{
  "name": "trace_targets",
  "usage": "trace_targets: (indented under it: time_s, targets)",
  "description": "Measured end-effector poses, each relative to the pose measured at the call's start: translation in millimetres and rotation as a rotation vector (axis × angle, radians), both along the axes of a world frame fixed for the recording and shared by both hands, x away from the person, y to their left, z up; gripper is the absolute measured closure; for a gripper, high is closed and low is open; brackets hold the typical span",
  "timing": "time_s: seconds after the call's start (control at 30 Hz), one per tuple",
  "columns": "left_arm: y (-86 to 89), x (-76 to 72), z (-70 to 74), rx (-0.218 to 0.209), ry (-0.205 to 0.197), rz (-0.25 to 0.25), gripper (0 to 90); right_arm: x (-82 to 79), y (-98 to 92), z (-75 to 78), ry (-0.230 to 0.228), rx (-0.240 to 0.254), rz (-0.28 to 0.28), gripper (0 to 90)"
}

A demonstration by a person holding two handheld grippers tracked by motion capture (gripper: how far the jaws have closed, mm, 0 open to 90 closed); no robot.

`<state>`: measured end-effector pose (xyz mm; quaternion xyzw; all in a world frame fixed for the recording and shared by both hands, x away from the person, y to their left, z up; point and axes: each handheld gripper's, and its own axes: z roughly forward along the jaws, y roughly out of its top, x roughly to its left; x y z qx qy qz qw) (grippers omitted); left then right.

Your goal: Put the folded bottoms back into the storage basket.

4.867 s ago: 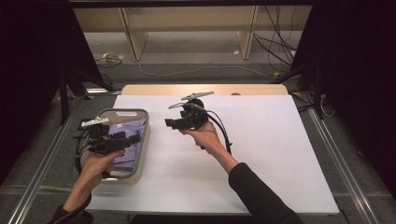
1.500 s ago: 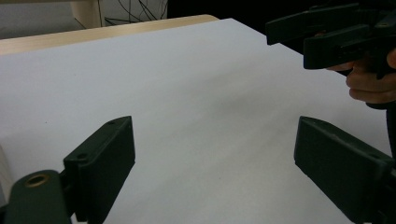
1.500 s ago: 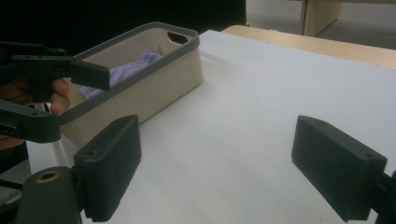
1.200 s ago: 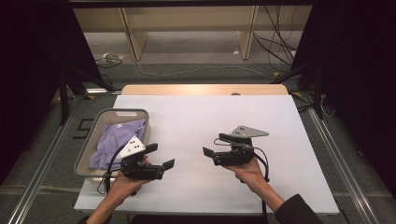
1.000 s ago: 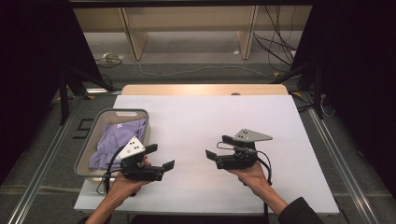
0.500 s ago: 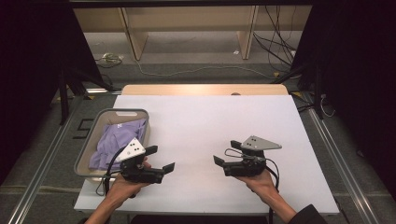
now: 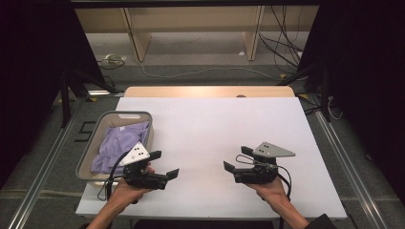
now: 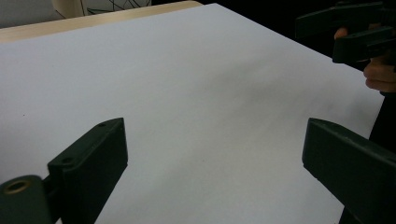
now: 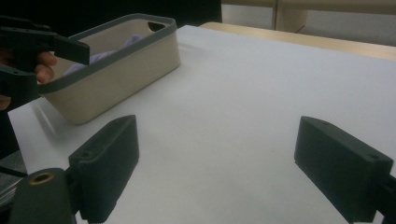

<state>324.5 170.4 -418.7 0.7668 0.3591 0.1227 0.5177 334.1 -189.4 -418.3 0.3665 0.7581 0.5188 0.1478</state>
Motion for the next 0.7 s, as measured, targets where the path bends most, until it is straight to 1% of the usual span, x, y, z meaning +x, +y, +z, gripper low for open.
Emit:
trace_targets:
  time_s: [0.17,0.23,0.37,0.47,0.53,0.63,0.7]
  targets:
    - [0.2,-1.3,0.1,-0.007,0.004,-0.004,6.6,-4.5,-1.2,-3.2,0.007,-0.014,-0.005,14.7]
    - [0.0,-2.3,-0.1,-0.005,0.005,-0.007,6.6,-6.5,-2.6,-3.0,0.002,-0.012,-0.012,14.8]
    - [0.1,-4.6,-0.3,0.004,0.005,-0.020,6.6,-10.8,-7.4,-1.0,-0.008,0.003,-0.031,14.8]
    - [-0.7,-6.4,-0.4,0.001,0.005,-0.022,6.6,-13.7,-11.1,-0.1,-0.002,0.017,-0.042,14.8]
    - [-1.2,-7.2,-0.9,0.002,0.004,-0.023,6.6,-15.2,-13.1,-0.1,0.002,0.021,-0.047,14.8]
    - [-2.4,-8.8,-1.9,-0.009,0.009,-0.023,6.5,-16.8,-15.1,0.1,0.006,0.025,-0.052,14.8]
    - [-3.4,-8.7,-2.0,-0.002,0.005,-0.027,6.5,-16.9,-15.7,0.3,0.004,0.024,-0.052,14.8]
